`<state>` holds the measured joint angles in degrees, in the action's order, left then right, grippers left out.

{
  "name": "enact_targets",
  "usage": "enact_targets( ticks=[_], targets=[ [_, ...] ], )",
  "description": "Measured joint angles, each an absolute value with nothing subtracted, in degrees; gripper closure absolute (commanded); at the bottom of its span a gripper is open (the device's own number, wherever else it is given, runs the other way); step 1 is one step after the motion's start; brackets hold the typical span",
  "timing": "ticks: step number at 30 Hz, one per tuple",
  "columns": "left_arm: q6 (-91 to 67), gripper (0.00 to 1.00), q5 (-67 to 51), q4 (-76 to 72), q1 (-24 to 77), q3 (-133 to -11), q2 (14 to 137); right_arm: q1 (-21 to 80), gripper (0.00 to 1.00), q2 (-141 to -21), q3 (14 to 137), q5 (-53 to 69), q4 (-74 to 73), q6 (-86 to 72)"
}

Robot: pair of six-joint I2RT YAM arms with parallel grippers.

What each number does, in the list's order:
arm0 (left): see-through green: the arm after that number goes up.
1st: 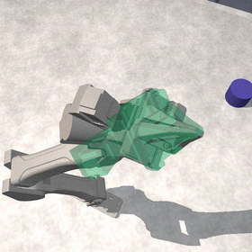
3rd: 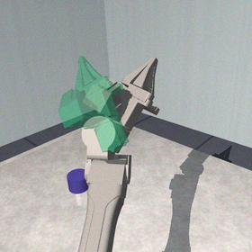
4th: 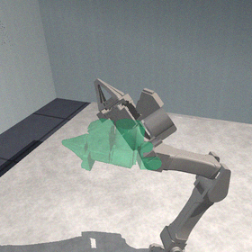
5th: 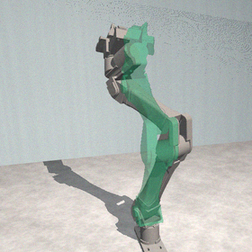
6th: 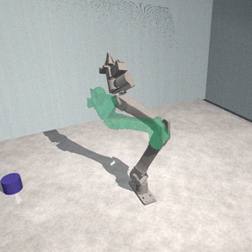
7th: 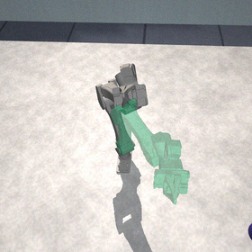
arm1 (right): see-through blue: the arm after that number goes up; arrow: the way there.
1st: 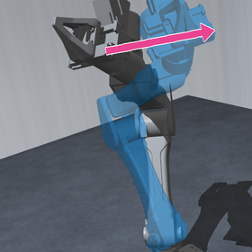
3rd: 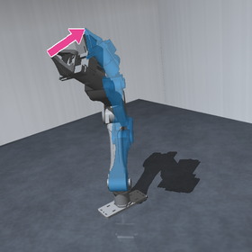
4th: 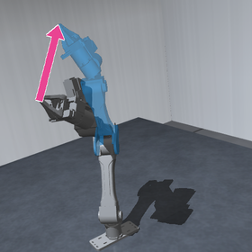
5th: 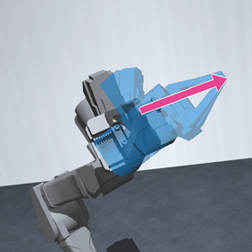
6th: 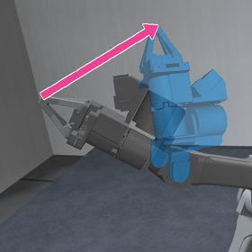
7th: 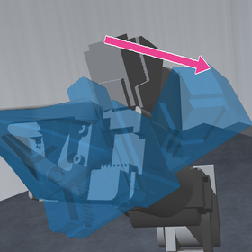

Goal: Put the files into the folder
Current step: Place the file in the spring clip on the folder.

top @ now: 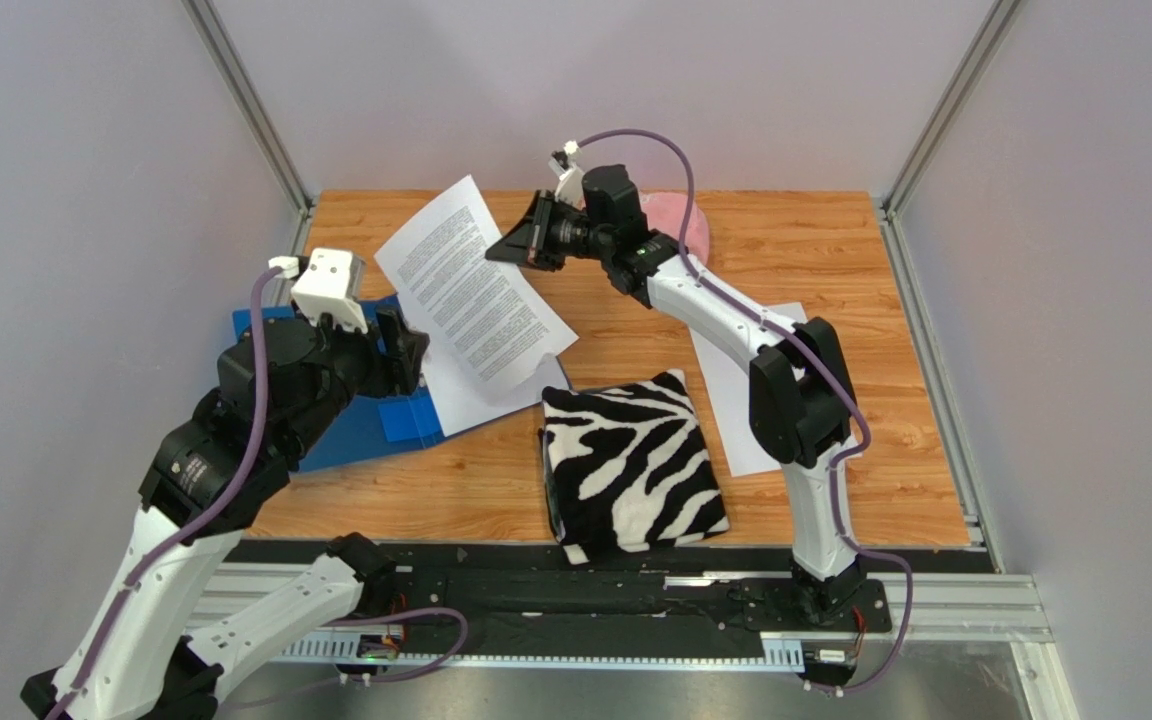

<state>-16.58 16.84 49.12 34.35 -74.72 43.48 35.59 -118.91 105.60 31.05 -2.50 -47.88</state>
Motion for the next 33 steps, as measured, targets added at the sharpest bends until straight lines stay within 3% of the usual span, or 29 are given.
enact_targets(
  ticks=[16, 33],
  targets=[
    [-16.19, 0.31, 16.16, 48.99, 34.33, -74.19, 45.60, 31.07, 1.00, -139.39, 112.20, 34.63, 0.21, -52.21],
    [-16.23, 0.31, 14.31, 48.73, 34.09, -73.25, 45.84, 30.17, 1.00, -143.57, 112.38, 32.75, -1.04, -50.92]
  ],
)
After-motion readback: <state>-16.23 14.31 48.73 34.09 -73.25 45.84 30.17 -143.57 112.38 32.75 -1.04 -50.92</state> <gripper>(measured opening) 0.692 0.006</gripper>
